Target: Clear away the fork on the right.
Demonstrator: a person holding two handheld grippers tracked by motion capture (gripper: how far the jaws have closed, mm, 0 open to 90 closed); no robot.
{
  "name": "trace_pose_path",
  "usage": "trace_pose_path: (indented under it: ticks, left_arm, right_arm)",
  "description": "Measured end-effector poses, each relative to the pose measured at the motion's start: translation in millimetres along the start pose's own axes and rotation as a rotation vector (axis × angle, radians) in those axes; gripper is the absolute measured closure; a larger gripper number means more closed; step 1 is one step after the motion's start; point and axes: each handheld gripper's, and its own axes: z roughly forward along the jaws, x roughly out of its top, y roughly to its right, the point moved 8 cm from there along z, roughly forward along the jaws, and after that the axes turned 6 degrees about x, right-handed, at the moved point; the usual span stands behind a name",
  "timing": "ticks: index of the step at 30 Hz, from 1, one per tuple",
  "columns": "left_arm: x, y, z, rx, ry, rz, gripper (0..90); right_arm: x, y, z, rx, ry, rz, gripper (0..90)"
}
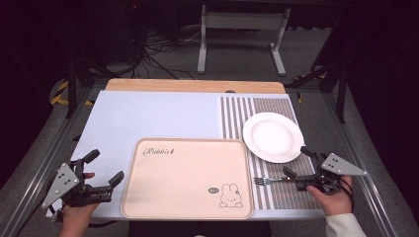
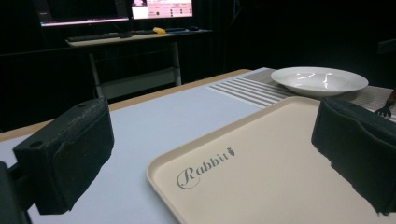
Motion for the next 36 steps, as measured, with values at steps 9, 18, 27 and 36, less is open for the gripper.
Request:
trace_pose_path:
  ticks: [9, 18, 27, 36]
  left_arm:
    - [0.1, -0.9, -0.4, 0.000, 0.002, -0.004, 0.0]
    - [-0.1, 0.3, 0.2, -0.002, -0.001, 0.001, 0.0]
    - [0.6, -0.2, -0.2, -0.001, 0.005, -0.001, 0.0]
    - [0.9, 0.2, -0.4, -0.001, 0.004, 0.000, 0.0]
  right_arm:
    - [15.8, 4.6, 13.5, 0.041, -0.009, 0.022, 2.4]
    - [26.1, 4.1, 22.4, 0.096, -0.118, -0.028, 6.3]
    - [33.0, 0.8, 23.3, 0.183, -0.371, -0.184, 14.3]
    - [34.6, 0.7, 21.8, 0.233, -0.551, -0.267, 16.3]
